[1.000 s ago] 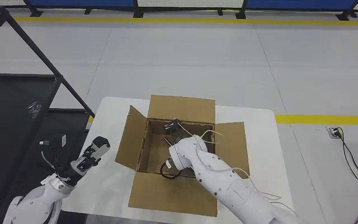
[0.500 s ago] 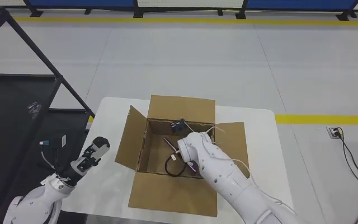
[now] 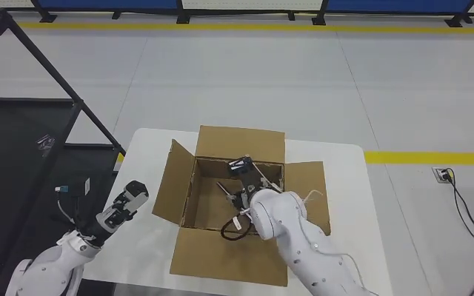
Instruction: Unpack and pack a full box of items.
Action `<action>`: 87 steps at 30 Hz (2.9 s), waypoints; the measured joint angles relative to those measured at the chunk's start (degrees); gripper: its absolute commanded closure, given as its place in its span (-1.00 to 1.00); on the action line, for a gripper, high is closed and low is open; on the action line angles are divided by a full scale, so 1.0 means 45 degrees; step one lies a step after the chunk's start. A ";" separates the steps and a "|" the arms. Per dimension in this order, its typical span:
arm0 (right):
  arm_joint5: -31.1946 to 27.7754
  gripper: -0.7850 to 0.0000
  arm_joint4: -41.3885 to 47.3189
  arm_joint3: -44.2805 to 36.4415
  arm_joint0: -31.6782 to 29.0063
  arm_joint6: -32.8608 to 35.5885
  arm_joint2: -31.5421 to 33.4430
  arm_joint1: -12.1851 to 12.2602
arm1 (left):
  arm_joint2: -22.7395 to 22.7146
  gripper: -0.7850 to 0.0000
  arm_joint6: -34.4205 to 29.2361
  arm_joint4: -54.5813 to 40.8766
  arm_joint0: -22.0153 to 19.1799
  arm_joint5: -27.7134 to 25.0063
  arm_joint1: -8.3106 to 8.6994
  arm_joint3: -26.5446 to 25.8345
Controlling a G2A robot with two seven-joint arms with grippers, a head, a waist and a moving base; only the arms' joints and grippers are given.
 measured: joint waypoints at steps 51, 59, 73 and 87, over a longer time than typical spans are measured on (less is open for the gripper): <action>-0.6135 -1.00 1.5403 0.1498 -0.1305 0.4595 1.0091 0.2329 | 0.6694 -1.00 -0.2531 0.4306 -0.5095 0.4193 -0.0291 0.1277; -0.5679 -1.00 1.6556 0.0956 -0.1169 0.4220 0.8485 0.2416 | 0.6607 -1.00 -0.2320 0.4130 -0.4978 0.4142 -0.0267 0.1257; -0.3970 -1.00 1.3803 0.2606 0.0340 0.0295 0.4200 0.2135 | 0.6133 -1.00 -0.1364 0.3535 -0.4673 0.5050 -0.0253 0.1213; -0.4378 -1.00 1.2940 0.2758 0.0509 -0.0325 0.3453 0.2314 | 0.5717 -1.00 -0.1157 0.3182 -0.4402 0.4840 -0.0193 0.0725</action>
